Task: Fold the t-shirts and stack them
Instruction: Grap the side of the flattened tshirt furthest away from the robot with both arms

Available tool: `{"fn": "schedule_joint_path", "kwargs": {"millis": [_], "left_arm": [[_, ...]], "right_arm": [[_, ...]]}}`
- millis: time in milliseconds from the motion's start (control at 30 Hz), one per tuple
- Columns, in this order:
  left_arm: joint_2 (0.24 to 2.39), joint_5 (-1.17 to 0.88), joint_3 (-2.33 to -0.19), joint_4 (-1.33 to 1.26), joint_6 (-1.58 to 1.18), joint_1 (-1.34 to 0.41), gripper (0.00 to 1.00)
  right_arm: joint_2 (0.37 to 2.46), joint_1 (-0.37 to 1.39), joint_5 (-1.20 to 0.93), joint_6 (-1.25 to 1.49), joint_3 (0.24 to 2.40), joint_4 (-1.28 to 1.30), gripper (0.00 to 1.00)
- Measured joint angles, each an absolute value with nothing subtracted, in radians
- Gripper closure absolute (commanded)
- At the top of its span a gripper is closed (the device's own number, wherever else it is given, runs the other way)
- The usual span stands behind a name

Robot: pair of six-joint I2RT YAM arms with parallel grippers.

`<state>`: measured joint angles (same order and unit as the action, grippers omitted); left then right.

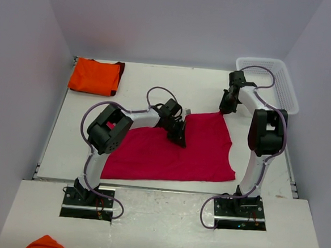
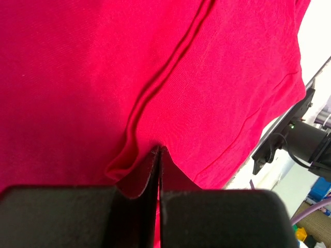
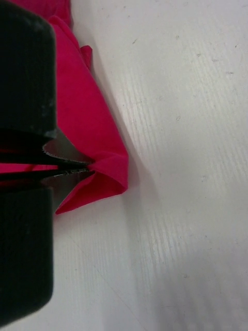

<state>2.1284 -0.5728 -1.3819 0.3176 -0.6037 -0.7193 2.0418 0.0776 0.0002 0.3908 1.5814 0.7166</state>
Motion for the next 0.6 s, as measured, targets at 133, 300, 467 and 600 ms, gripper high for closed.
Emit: {"fn": "schedule_joint_path", "kwargs": {"millis": [133,300,467,600], "left_arm": [[2.133,-0.58,-1.382,0.312,-0.618,-0.718,1.0],[2.149,-0.617,-1.382,0.296,-0.637,-0.71,1.0],[2.151,-0.625,-1.382,0.294,-0.645,-0.709,1.0],[2.154,-0.627,-1.384,0.294,-0.645,-0.709,1.0]], "right_arm": [[2.016,0.086,0.001,0.381,1.564,0.709,1.0],[1.904,0.131,0.005,0.374,1.489,0.685,1.0],[1.798,0.206,0.012,0.373,1.414,0.651,1.0],[1.757,0.269,0.033,0.378,1.354,0.641,1.0]]}}
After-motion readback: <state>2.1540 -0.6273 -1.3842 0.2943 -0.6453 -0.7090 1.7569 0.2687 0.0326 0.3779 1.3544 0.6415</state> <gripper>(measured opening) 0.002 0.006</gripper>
